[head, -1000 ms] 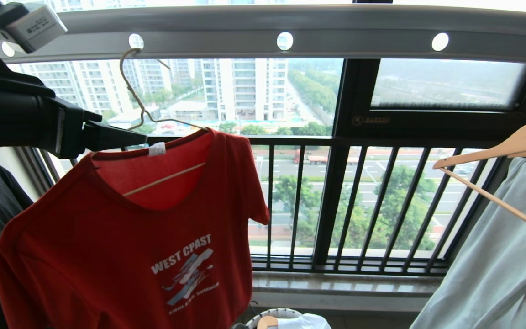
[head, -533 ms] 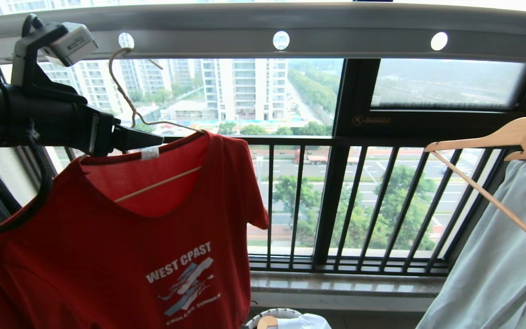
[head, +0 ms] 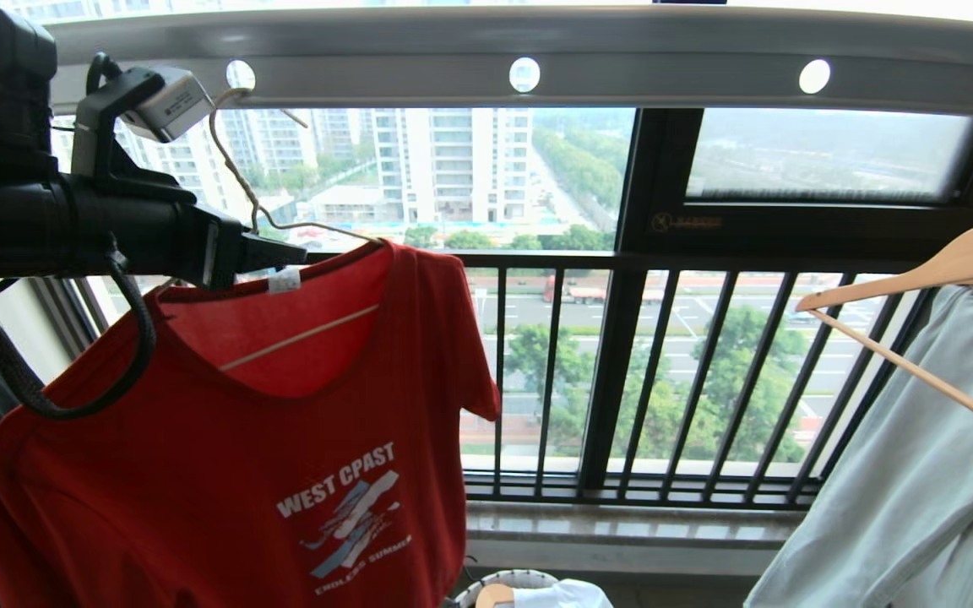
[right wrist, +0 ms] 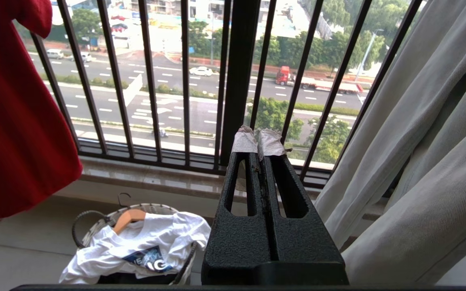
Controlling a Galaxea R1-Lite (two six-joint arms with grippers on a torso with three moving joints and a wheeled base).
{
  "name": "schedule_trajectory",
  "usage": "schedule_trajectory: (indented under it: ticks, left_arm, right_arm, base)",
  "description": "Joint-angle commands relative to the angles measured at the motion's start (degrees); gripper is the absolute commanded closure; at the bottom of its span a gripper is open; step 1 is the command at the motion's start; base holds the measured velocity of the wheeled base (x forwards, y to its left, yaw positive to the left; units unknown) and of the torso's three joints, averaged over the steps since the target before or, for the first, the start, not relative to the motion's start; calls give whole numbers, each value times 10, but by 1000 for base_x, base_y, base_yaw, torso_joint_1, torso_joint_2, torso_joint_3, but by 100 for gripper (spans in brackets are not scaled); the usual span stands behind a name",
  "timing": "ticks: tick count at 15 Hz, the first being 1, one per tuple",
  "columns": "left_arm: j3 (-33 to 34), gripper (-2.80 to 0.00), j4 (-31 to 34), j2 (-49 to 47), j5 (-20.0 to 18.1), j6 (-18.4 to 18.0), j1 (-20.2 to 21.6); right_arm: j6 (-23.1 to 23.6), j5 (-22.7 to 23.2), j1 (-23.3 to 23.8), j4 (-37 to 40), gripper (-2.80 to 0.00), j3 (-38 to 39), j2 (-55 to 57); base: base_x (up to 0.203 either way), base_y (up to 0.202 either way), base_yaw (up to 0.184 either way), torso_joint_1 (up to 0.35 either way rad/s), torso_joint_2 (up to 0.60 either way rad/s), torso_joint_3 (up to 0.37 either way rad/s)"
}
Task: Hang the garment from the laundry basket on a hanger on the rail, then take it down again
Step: Take the clothes off the clothes rack
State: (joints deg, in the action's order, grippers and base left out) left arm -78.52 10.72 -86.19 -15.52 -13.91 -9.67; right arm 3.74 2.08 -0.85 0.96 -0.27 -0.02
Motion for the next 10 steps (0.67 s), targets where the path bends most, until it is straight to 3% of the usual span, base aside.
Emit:
schedule_trajectory:
  ticks: [1, 4, 7, 10]
  left_arm:
    - [0, 0, 0, -4, -2, -1, 0]
    - [-1, 0, -7, -2, -2, 1, 0]
    - [12, 0, -76, 2, -2, 5, -1]
    - [14, 0, -89, 10, -2, 11, -2]
  right_arm:
    - [0, 1, 0, 0, 0, 0, 1]
    - [0, 0, 0, 0, 0, 0, 0]
    - [0, 0, 0, 0, 0, 0, 1]
    - [0, 0, 0, 0, 0, 0, 1]
  base:
    - [0, 0, 0, 0, 0, 0]
    - [0, 0, 0, 0, 0, 0]
    - [0, 0, 0, 0, 0, 0]
    - [0, 0, 0, 0, 0, 0]
